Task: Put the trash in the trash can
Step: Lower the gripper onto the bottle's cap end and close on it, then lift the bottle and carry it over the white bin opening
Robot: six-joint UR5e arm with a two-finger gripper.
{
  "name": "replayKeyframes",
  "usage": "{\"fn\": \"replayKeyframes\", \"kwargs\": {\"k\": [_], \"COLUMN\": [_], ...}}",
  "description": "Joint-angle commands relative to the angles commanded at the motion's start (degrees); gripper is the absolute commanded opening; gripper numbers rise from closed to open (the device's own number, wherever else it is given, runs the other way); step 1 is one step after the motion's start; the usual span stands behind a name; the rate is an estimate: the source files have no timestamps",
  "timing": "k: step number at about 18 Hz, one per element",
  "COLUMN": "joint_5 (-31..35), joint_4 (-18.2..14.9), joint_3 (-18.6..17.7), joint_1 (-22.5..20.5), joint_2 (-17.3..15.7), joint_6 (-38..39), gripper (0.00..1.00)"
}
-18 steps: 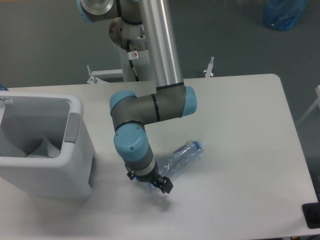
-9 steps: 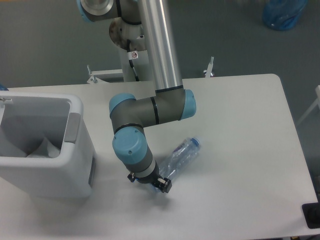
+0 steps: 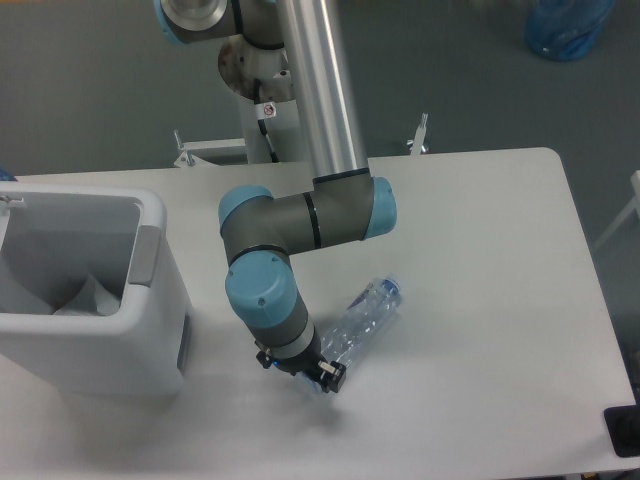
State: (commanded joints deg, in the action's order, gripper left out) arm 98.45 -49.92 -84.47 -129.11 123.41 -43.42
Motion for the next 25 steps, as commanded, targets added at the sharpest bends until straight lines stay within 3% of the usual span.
{"fn": "replayKeyframes", "kwargs": {"k": [7, 11, 14, 17, 20, 25], "joint_5": [-19.2, -35.9, -45.1, -52.9, -59.0, -60.2], "joint_4": [0.1, 0.1, 0.2, 0.2, 0.2, 0.2], "joint_3": [6.1, 8.6, 10.6, 15.2, 19.8, 19.8], "joint_1": [-3.9, -7.6, -9.1, -9.3, -10.4, -9.8], "joint_2": [-6.1, -10.5, -11.9, -12.2, -12.0, -13.1], "joint_6": [11.8, 18.6, 22.6, 25.7, 29.2, 32.4], "gripper": [0.21, 0.22, 0.22, 0.22, 0.22, 0.22]}}
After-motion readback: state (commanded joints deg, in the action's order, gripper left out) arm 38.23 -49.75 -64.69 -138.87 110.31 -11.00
